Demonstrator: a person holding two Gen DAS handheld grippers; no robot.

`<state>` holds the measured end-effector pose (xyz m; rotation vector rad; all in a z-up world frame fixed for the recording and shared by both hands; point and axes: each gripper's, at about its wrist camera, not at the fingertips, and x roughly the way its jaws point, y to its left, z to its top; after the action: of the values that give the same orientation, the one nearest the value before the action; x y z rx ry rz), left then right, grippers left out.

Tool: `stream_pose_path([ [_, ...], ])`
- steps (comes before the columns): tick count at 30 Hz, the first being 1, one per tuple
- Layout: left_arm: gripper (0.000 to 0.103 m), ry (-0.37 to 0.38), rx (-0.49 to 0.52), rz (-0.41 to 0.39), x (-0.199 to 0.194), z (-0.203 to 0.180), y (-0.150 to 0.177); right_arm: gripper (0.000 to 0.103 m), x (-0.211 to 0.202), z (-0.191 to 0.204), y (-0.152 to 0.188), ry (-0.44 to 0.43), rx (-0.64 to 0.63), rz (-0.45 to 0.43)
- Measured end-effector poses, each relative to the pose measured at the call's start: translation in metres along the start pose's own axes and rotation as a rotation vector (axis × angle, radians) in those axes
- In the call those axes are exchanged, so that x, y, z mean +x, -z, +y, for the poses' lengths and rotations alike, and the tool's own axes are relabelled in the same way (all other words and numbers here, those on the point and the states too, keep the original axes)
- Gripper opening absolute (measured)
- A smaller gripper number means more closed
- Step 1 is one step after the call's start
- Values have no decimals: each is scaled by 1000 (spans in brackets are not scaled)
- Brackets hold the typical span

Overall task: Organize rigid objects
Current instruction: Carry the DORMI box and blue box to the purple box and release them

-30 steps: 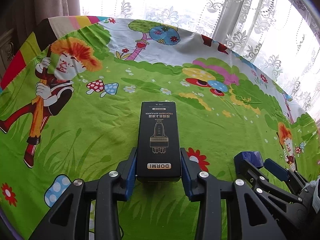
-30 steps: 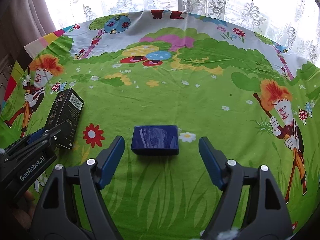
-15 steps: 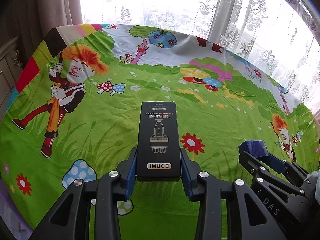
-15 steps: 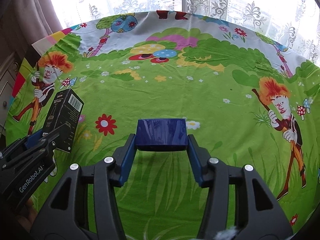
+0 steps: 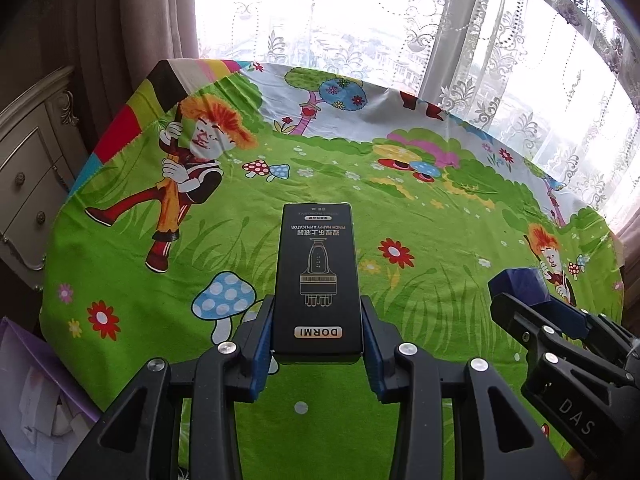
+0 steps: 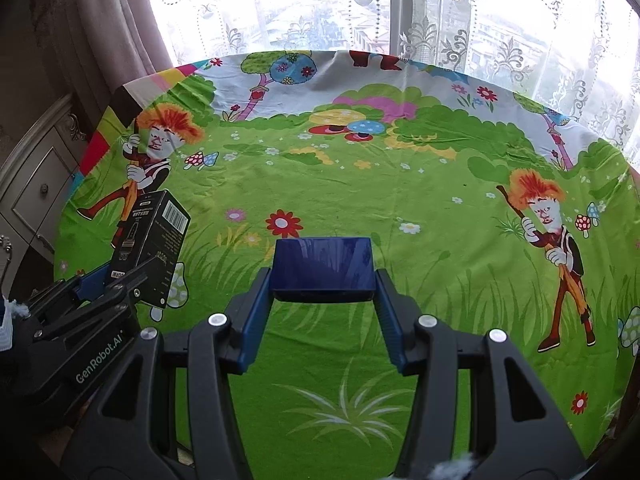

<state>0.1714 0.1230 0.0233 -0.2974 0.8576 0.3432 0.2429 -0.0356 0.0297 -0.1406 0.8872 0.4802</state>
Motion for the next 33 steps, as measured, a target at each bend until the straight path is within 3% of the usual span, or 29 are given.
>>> stream_pose_path([
  [8, 40, -6, -30, -21, -41, 30, 22, 54, -40, 47, 13, -68, -77, -23],
  [19, 40, -72, -93, -40, -97, 104, 65, 54, -77, 112, 51, -199, -166, 7],
  [33, 40, -231, -216, 11, -155, 225, 152, 54, -120, 217, 109, -364, -355, 45],
])
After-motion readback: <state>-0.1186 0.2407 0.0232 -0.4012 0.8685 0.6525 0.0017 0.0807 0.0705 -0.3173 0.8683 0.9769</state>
